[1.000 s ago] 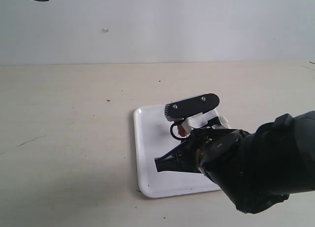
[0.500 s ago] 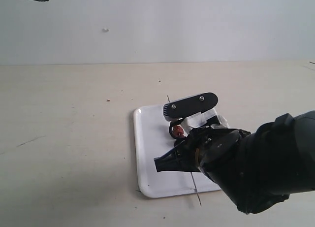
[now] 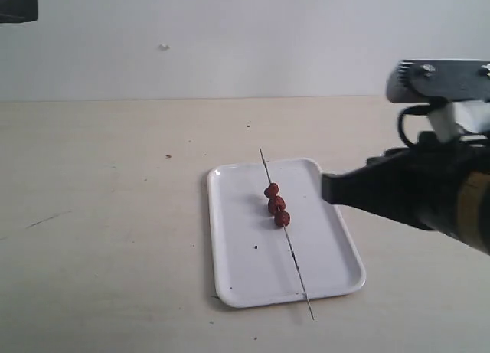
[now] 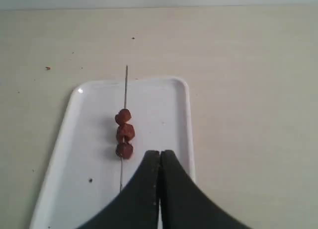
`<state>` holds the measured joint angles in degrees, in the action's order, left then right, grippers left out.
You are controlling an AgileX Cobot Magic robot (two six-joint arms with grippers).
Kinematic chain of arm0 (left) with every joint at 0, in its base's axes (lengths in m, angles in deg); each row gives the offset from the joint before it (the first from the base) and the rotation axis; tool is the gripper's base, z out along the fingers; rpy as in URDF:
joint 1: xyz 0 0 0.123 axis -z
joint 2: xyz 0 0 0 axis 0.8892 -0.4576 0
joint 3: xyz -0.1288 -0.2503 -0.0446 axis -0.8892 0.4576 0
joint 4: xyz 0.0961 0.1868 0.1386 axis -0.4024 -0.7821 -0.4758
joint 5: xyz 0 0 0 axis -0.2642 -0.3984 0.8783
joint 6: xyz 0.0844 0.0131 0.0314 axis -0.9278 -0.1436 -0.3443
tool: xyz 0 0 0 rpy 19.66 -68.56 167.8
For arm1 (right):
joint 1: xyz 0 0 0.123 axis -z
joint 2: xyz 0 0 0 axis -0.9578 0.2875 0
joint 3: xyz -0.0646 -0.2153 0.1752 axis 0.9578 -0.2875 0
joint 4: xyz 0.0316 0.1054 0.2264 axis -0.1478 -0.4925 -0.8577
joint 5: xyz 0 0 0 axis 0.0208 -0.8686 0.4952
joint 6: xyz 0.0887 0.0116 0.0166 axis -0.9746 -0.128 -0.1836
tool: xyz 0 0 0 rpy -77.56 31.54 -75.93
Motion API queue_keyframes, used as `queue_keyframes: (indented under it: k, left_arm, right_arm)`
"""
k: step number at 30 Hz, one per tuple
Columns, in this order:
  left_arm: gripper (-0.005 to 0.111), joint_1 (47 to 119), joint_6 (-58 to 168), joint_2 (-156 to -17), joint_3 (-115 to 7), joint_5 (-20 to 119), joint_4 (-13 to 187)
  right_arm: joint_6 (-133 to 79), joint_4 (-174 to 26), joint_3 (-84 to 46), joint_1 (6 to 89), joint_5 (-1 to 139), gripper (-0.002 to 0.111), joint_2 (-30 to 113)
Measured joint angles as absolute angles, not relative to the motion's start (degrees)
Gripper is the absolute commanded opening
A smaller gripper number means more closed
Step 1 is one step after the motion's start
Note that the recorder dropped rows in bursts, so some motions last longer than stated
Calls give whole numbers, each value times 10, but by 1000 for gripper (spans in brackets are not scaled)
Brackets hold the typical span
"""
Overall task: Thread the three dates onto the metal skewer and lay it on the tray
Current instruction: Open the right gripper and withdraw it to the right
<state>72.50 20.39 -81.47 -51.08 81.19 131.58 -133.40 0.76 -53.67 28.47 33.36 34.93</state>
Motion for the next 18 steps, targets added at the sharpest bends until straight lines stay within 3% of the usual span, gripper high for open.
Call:
queue_keyframes:
  k: [8, 18]
  left_arm:
    - [0, 725, 159, -542, -272, 779, 1439]
    - [0, 725, 178, -441, -235, 809, 1443]
  right_arm:
    - [-1332, -19, -637, 285, 365, 0, 195]
    - [-1332, -19, -637, 285, 372, 0, 183]
